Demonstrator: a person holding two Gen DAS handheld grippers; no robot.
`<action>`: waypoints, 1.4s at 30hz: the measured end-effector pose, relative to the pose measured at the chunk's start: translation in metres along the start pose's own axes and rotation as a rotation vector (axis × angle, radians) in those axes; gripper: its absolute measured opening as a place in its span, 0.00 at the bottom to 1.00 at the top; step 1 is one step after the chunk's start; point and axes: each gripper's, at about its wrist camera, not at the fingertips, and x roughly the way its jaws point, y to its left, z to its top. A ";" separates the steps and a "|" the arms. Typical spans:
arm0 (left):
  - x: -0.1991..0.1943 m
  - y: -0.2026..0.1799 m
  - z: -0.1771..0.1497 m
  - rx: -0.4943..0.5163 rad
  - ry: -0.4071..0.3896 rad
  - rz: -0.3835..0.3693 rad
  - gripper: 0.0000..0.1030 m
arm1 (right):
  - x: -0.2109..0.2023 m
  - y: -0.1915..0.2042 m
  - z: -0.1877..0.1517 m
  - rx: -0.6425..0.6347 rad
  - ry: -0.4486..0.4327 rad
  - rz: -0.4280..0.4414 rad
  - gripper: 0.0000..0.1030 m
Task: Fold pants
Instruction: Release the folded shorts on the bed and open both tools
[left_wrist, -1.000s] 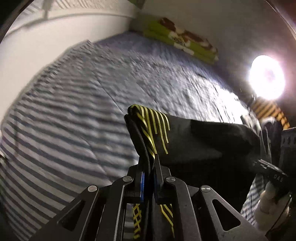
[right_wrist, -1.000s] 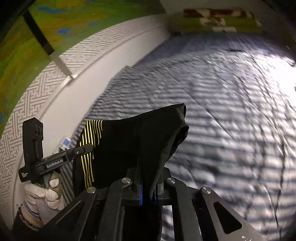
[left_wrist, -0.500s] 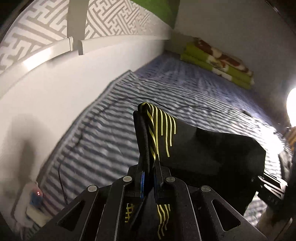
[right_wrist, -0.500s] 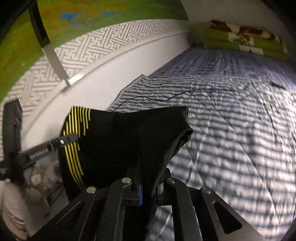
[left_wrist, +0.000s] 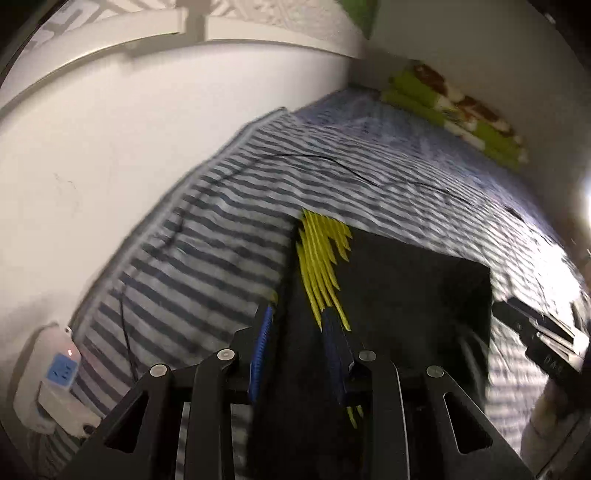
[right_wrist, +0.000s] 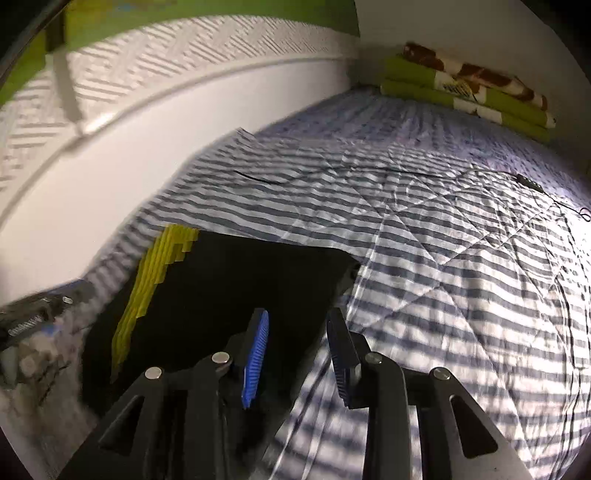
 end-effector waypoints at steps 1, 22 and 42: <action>-0.004 -0.004 -0.007 0.008 0.009 -0.015 0.29 | -0.007 0.002 -0.005 0.001 0.003 0.036 0.29; -0.138 -0.074 -0.148 0.006 0.088 -0.109 0.32 | -0.135 0.045 -0.128 -0.152 0.163 0.094 0.29; -0.411 -0.184 -0.260 0.071 -0.211 -0.103 0.69 | -0.395 0.013 -0.188 -0.107 -0.110 0.109 0.46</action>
